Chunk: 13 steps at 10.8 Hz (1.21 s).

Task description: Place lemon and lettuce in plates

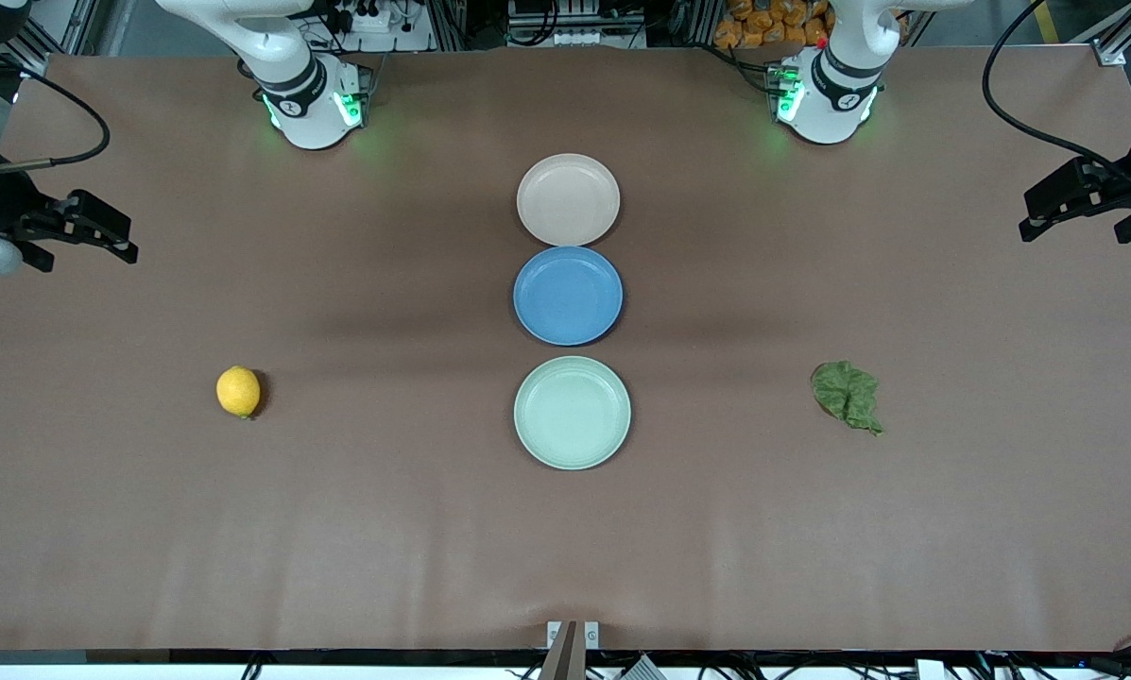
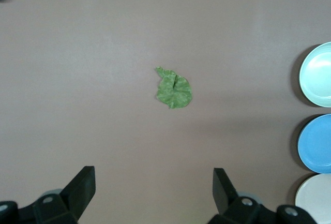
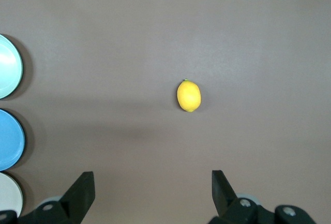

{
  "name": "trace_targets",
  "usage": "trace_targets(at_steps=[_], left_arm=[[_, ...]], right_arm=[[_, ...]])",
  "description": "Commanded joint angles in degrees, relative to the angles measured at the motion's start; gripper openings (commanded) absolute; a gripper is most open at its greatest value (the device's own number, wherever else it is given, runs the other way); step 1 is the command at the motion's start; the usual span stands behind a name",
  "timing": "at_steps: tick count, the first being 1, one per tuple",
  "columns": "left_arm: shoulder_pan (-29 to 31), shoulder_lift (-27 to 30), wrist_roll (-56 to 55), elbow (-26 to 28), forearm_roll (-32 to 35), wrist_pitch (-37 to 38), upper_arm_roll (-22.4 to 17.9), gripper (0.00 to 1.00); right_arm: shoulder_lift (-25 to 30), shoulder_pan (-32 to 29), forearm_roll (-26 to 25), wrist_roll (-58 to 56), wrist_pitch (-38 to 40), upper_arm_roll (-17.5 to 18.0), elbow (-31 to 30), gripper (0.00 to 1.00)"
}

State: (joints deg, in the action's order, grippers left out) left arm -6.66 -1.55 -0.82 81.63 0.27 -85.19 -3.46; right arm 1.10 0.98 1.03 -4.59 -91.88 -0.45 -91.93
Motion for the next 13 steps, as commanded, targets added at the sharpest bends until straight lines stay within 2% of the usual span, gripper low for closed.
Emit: trace_targets(at_steps=[1,5,8,13], left_arm=[[0.06,1.46,1.61,0.29,-0.71,0.91,0.29,1.0],[0.24,0.93,1.09,0.29,-0.8,0.91,-0.23,1.0],[0.68,-0.2,1.7,2.39,-0.62,0.29,-0.23,1.0],[0.95,-0.83,1.61,13.72,0.25,-12.25,-0.14,1.0]], right_arm=[[-0.13,-0.37,-0.68,0.37,0.82,0.28,1.14,1.0],[-0.13,-0.37,-0.59,0.37,0.73,0.28,1.49,1.0],[-0.13,-0.37,-0.5,0.37,0.73,0.28,1.49,1.0],[-0.65,-0.63,-0.85,0.19,0.73,0.28,0.96,1.0]])
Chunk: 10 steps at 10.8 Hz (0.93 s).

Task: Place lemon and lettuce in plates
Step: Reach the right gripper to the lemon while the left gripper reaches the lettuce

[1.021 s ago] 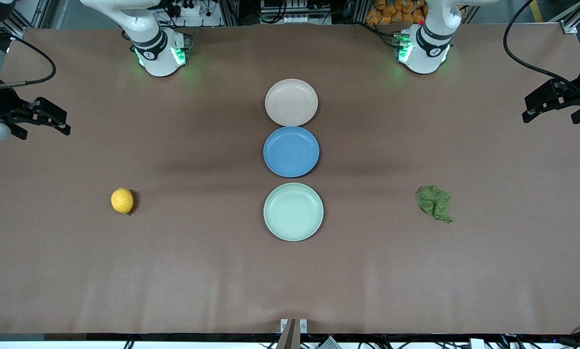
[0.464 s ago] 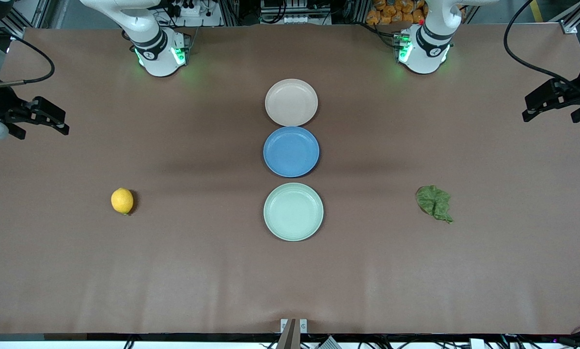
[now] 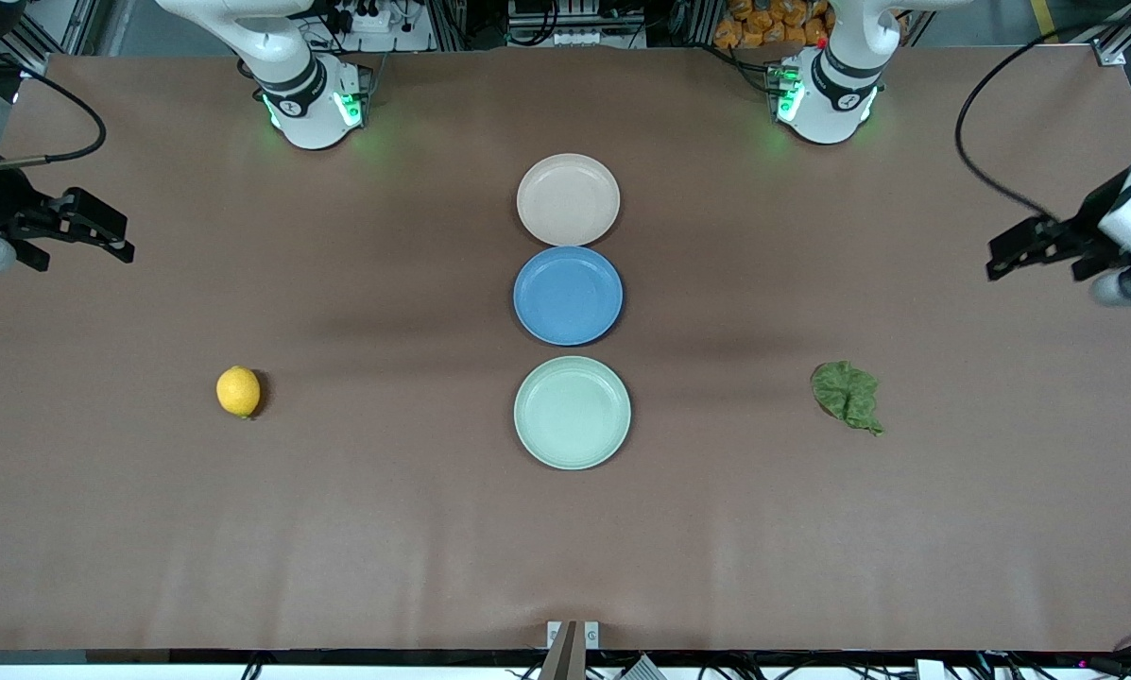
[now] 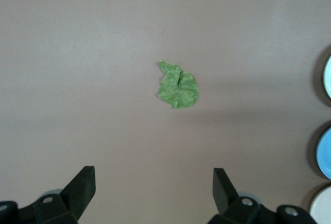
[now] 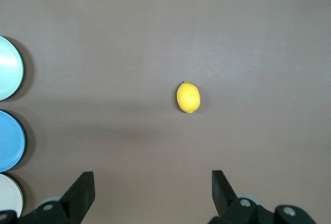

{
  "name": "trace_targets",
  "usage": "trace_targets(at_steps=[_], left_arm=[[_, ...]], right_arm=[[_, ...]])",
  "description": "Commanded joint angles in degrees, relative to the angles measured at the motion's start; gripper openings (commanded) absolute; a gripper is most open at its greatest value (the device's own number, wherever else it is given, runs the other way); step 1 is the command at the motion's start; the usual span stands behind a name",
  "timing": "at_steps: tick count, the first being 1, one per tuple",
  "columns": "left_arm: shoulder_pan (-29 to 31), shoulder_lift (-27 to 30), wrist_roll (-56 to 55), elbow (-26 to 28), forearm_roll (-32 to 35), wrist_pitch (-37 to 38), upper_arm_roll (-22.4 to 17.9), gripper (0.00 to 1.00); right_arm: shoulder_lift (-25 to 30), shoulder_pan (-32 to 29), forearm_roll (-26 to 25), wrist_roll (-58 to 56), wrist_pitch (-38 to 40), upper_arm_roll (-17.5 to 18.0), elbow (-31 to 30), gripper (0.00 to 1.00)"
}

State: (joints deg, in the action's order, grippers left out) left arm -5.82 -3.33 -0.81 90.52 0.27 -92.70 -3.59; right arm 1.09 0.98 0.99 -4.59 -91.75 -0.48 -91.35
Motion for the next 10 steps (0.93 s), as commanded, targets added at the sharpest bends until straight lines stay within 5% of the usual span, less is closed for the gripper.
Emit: trace_targets(at_steps=[1,4,10], left_arm=[[0.11,0.61,1.6,6.92,1.13,-7.64,-0.01,1.0],[0.11,-2.63,1.51,17.11,1.75,-23.08,0.07,1.0],[-0.6,-15.45,0.81,17.93,1.84,-34.63,0.16,1.0]], right_arm=[[-1.87,-1.32,-0.73,0.11,0.61,0.3,0.38,1.0],[-7.57,-2.47,-0.82,0.11,-1.4,0.3,0.82,1.0],[-21.02,-5.81,-1.34,-1.9,-11.06,0.3,0.56,1.0]])
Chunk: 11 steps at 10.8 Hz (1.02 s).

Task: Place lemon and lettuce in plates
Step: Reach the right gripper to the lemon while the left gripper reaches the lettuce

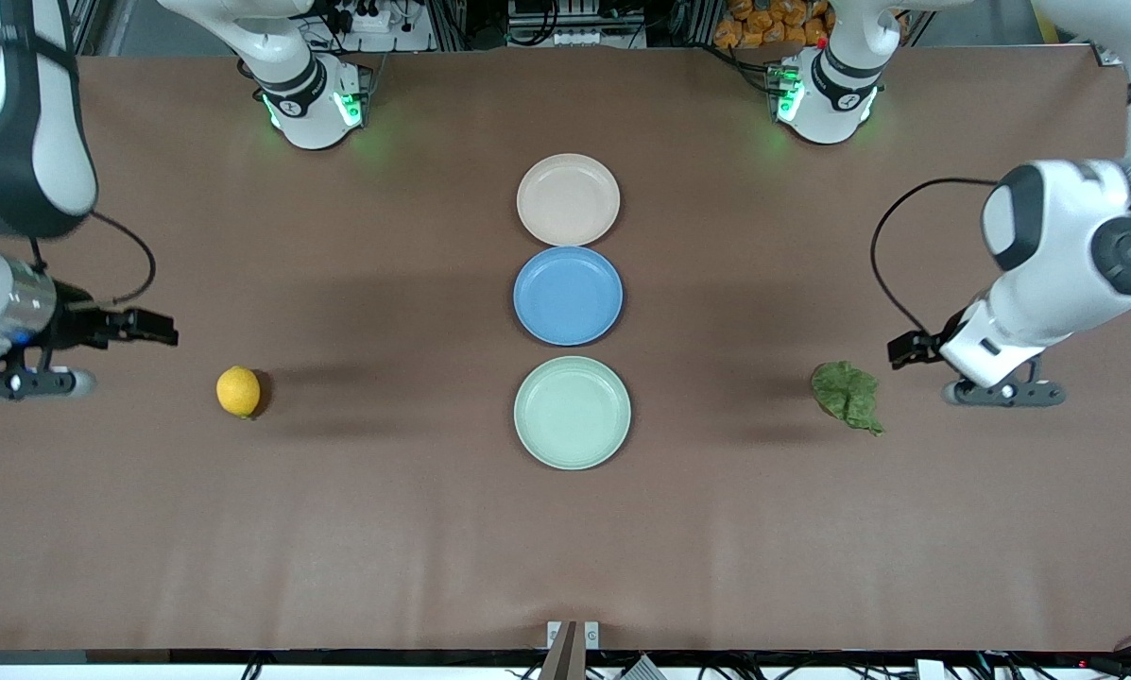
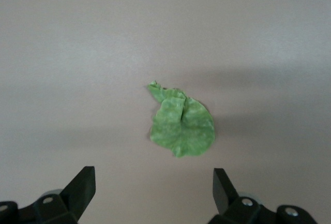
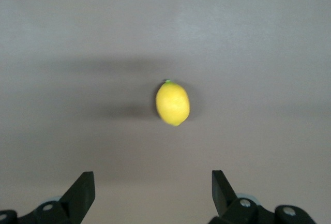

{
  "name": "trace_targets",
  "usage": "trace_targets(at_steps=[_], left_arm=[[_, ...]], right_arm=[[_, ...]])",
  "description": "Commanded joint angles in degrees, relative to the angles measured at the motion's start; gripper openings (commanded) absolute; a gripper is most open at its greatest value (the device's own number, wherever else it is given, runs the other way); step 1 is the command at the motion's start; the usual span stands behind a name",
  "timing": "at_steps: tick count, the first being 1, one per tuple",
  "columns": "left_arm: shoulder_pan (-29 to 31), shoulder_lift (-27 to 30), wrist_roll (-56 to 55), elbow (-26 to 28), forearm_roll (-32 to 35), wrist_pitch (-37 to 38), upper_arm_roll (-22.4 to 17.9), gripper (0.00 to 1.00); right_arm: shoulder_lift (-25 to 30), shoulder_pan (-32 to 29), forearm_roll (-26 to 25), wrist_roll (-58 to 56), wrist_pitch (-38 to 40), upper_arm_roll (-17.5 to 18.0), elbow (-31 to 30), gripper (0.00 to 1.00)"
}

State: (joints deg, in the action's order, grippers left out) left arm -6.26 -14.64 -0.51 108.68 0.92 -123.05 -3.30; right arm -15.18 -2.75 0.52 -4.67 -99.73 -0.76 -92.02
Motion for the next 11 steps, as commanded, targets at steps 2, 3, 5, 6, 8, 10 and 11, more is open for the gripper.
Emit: trace_targets(at_steps=[2,3,5,6,8,10,11], left_arm=[[-0.33,-6.97,0.42,-0.22,1.19,-6.84,-0.13,1.0],[-0.33,-8.37,0.42,-0.22,1.19,-7.37,-0.04,1.0],[-0.33,-11.62,0.42,0.04,1.19,-10.09,0.05,0.94],[-0.33,-13.03,0.34,0.04,1.1,-10.88,0.14,0.92],[-0.33,-16.02,0.34,0.04,1.1,-13.43,0.14,0.8],[-0.42,-17.44,0.25,0.04,1.1,-14.84,0.14,0.68],[-0.42,-17.96,0.25,-0.05,1.1,-14.93,0.14,0.68]], right_arm=[[-7.05,-1.73,-2.09,-2.53,-8.96,0.59,-1.57,1.0],[-7.41,-2.08,-2.19,-3.23,-12.39,0.59,-4.54,1.0],[-9.24,-2.26,-2.19,-3.76,-18.55,0.59,-8.78,1.0],[-11.52,-2.26,-2.19,-4.47,-18.75,0.67,-8.97,1.0],[-15.39,-2.78,-1.75,-6.75,-18.84,0.67,-8.62,1.0],[-17.68,-2.87,-1.4,-6.76,-18.93,0.67,-8.44,1.0],[-18.91,-2.87,-1.4,-6.76,-19.1,0.67,-8.18,1.0]])
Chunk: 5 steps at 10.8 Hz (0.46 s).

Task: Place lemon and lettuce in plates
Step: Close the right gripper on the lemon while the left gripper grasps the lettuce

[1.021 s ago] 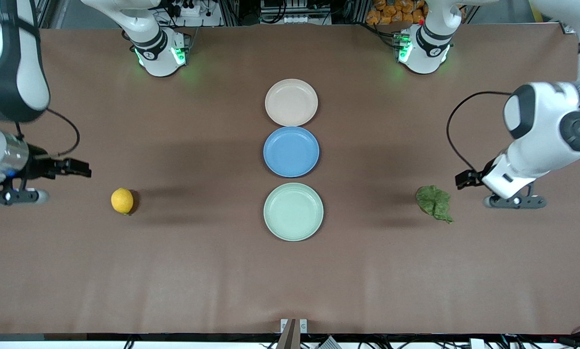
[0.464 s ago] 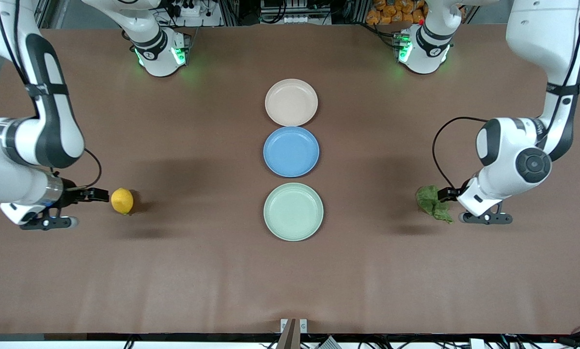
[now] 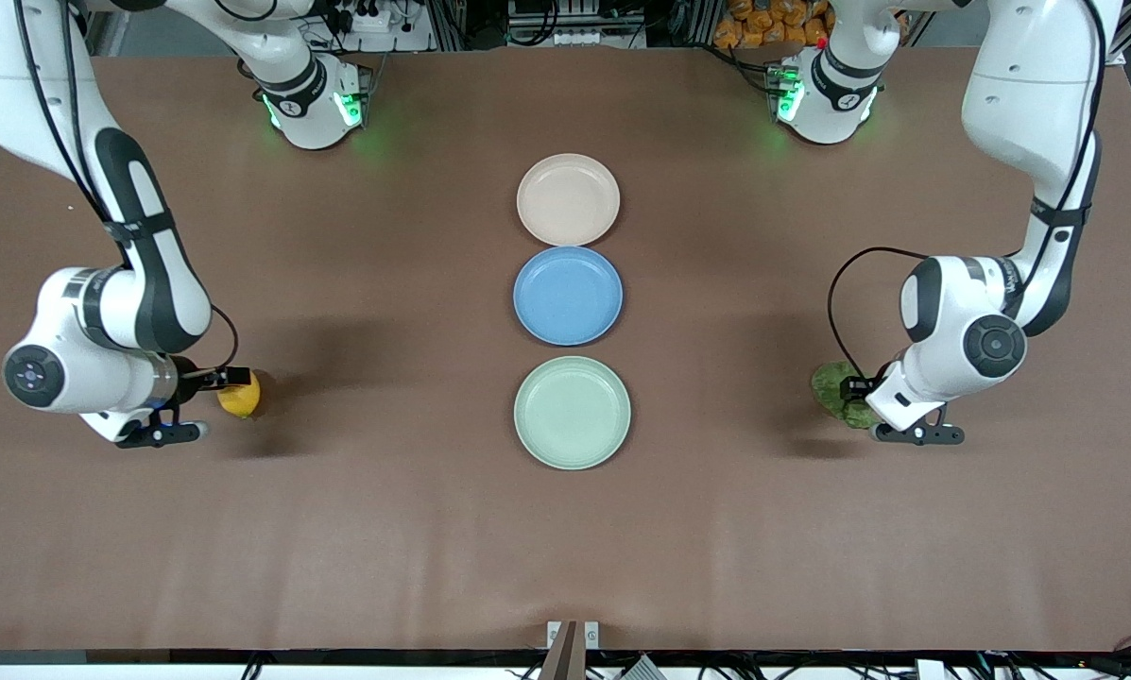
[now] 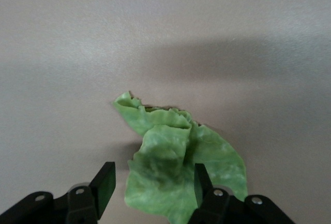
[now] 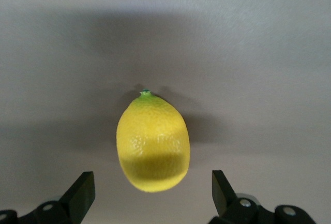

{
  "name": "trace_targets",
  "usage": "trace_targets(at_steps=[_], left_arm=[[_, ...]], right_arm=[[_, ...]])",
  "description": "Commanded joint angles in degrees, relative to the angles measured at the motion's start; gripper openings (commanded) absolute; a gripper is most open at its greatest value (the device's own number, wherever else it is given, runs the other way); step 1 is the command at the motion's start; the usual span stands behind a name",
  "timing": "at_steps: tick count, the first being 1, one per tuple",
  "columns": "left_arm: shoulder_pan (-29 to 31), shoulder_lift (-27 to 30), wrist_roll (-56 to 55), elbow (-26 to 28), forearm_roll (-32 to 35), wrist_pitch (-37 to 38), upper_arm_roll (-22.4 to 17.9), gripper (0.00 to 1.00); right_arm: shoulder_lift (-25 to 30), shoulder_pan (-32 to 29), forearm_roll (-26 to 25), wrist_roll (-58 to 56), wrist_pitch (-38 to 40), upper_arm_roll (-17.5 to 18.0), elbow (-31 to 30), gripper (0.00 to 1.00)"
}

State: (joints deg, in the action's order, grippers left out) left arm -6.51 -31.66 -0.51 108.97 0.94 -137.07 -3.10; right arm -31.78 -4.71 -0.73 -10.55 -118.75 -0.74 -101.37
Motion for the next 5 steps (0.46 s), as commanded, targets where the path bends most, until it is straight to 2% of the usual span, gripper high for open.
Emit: trace_targets(at_steps=[1,2,3,5], left_arm=[[-0.17,-1.55,0.25,-0.34,0.73,-1.79,-0.07,0.68],[-0.25,-1.82,0.25,-0.34,0.73,-2.15,-0.07,0.66],[-0.25,-2.34,0.25,-0.51,0.55,-2.24,-0.07,0.56],[-0.43,-2.44,0.07,-0.69,0.46,-2.24,0.02,0.16]], right_arm=[[-3.54,-0.13,-0.23,-0.87,-0.16,0.65,1.87,1.0],[-4.34,-0.13,-0.23,-0.87,-0.16,0.65,1.96,1.0],[-5.04,-0.3,-0.15,-0.87,-0.42,0.65,2.14,1.0],[-6.02,-0.65,-0.15,-0.87,-1.65,0.74,2.23,1.0]])
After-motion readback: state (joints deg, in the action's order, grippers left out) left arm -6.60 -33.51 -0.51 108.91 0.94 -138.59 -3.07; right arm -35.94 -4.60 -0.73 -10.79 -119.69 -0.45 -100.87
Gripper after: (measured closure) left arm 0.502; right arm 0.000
